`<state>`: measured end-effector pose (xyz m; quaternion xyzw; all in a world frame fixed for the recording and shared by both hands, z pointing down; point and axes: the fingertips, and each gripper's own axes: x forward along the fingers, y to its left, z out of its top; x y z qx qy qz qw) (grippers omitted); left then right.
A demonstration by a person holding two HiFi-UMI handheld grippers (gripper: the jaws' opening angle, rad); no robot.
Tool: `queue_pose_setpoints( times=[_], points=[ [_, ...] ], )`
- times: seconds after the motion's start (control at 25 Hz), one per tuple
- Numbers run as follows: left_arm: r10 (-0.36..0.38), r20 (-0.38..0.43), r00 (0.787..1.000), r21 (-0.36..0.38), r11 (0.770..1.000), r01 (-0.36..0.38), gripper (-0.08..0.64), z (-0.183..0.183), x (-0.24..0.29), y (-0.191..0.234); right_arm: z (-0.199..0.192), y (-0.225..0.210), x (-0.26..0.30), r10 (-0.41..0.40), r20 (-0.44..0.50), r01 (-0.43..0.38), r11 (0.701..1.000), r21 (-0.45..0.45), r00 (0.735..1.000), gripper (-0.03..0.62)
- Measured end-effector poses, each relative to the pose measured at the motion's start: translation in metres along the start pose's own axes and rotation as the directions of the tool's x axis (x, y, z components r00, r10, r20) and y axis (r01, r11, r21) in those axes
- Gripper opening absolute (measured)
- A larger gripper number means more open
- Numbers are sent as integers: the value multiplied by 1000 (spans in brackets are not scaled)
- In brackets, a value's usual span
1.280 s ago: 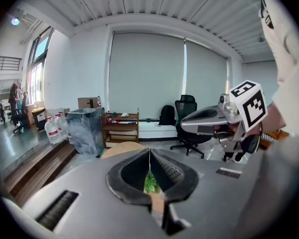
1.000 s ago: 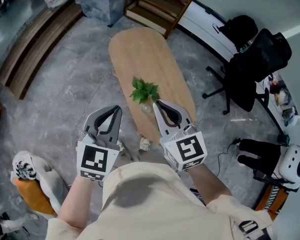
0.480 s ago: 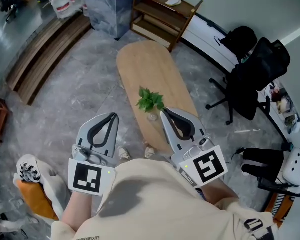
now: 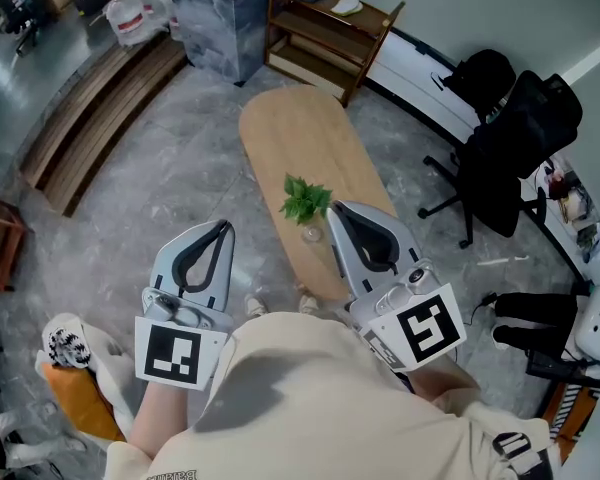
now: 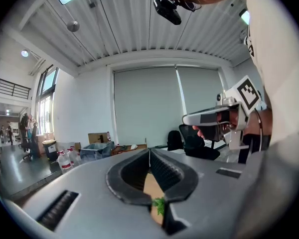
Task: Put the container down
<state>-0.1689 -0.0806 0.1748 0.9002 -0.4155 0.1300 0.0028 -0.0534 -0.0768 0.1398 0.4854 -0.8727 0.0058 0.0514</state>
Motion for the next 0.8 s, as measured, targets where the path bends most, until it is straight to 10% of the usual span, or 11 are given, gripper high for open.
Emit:
queue_pose_setpoints(
  times=[0.8],
  points=[
    [35, -10, 999, 20, 999, -34, 8, 0, -16, 20, 5, 22, 20, 40, -4, -40, 999, -11, 999, -3]
  ],
)
